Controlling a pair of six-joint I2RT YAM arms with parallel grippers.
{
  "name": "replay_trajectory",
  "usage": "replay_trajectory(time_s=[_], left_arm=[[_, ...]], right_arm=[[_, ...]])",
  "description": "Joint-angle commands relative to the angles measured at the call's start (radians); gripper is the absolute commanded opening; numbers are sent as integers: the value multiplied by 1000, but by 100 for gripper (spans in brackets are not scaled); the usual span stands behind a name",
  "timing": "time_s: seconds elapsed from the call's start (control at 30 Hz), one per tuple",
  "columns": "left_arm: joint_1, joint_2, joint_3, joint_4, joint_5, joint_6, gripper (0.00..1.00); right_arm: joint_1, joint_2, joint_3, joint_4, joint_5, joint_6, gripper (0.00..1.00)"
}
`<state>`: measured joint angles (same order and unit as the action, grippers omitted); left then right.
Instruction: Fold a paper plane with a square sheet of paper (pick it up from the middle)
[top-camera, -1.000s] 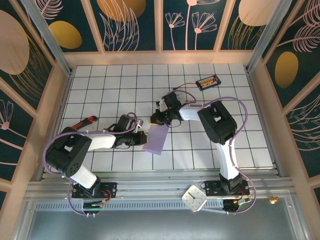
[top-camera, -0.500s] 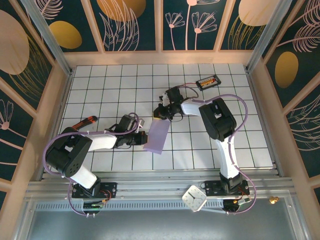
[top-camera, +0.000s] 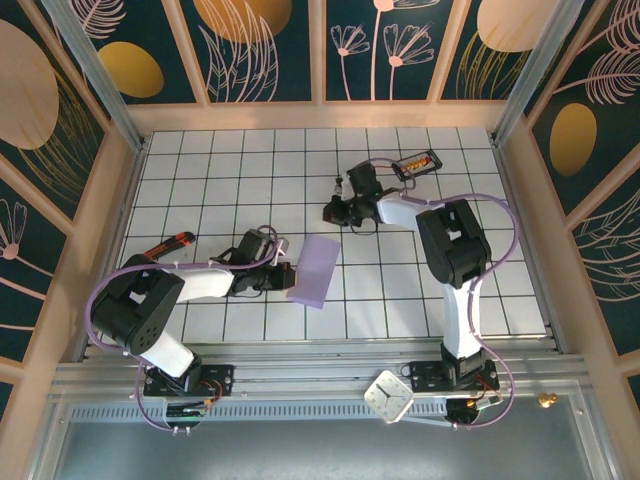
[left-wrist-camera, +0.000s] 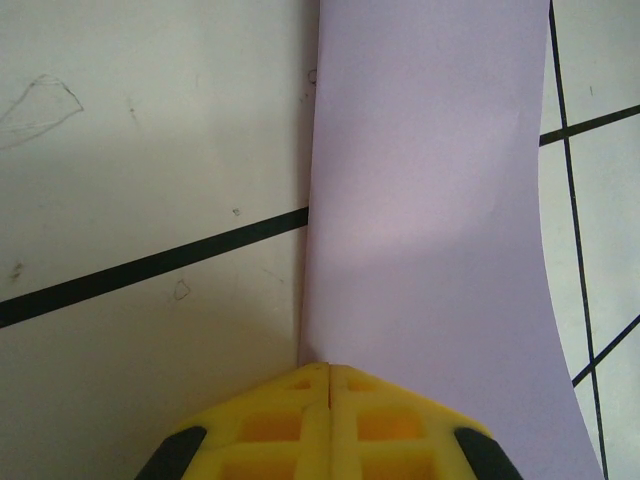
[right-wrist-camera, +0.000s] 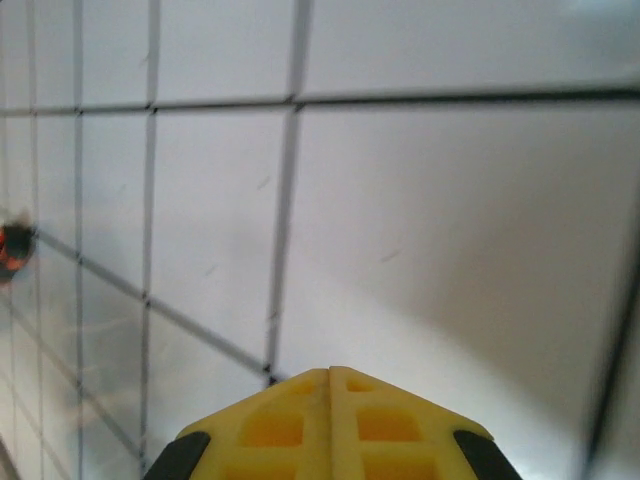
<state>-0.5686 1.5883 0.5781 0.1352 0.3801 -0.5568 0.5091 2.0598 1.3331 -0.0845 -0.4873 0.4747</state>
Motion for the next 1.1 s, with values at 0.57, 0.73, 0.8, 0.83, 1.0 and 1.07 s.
replay_trajectory(time_s=[0.57, 0.73, 0.8, 0.83, 1.0, 1.07], left_arm=[[-10, 31, -28, -213, -45, 10, 0], [-10, -38, 12, -215, -25, -7, 15], [-8, -77, 38, -202, -3, -19, 26], [-8, -94, 53, -188, 5, -30, 31], [6, -85, 121, -77, 45, -101, 26], [23, -32, 157, -51, 76, -123, 8]], right_arm=[[108, 101, -36, 67, -9, 26, 0], [95, 104, -67, 62, 8, 9, 0], [95, 103, -77, 62, 9, 5, 0], [95, 104, -81, 63, 9, 4, 0], [94, 108, -93, 72, 9, 1, 0], [94, 109, -95, 76, 7, 0, 0]])
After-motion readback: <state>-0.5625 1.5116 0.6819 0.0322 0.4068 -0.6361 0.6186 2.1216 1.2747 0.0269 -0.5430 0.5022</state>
